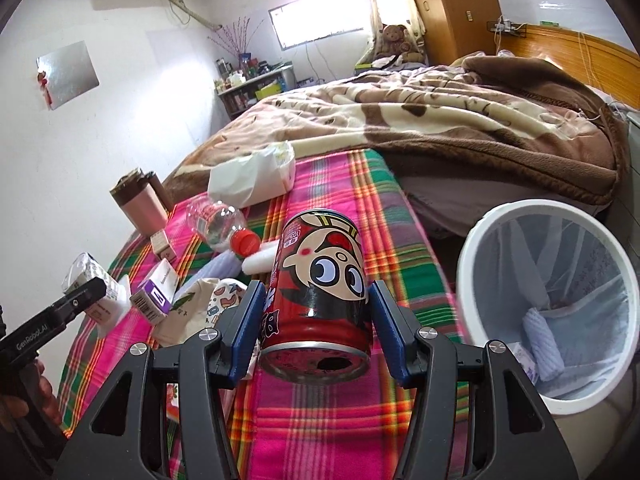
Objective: Collect trash
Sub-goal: 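Grasp the white plastic cup with the left tool while the right tool holds the can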
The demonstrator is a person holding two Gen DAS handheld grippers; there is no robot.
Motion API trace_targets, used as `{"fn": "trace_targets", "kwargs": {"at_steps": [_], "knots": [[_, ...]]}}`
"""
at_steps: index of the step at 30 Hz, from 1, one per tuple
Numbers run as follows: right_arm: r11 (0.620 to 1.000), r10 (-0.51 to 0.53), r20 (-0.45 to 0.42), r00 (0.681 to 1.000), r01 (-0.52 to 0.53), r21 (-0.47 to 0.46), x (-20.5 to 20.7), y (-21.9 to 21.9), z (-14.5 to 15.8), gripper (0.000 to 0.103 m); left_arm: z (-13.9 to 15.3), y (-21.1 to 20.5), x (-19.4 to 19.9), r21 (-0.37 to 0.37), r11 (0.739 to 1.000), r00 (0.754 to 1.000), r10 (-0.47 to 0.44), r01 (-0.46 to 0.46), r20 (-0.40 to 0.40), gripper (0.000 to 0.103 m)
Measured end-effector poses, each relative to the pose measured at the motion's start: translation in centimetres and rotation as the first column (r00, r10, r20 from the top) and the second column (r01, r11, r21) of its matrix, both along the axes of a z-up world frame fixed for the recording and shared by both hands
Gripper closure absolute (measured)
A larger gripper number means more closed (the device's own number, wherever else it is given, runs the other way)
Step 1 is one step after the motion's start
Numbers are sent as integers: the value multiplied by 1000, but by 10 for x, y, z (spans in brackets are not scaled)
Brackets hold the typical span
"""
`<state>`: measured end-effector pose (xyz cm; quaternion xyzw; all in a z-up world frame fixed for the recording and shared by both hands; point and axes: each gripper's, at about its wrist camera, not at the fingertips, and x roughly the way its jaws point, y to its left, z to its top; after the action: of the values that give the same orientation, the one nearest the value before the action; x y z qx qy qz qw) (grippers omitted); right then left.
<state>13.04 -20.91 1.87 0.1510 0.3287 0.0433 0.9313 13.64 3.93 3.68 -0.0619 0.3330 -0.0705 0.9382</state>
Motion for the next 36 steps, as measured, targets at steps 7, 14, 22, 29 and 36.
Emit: {"fn": "trace_targets", "kwargs": {"at_steps": [7,14,22,29,36], "knots": [[999,-38,24,999,38,12,-11,-23,7,48,10,-32,-4,7,998,998,-55,54,31,47],[998,-58,30,998,58,18,-19,-36,7,48,7,-41,-9,9,996,996,-88,88,28,49],[998,-43,35,998,41,39,-24,-37,4,48,-11,-17,-37,49,998,1000,-23,24,-11,23],[999,-32,29,999,31,37,-28,-33,3,48,-28,6,-45,91,992,996,89,-87,-17,19],[999,-23,27,999,22,27,-30,-28,3,48,-58,10,-28,70,994,989,95,-87,-113,19]]}}
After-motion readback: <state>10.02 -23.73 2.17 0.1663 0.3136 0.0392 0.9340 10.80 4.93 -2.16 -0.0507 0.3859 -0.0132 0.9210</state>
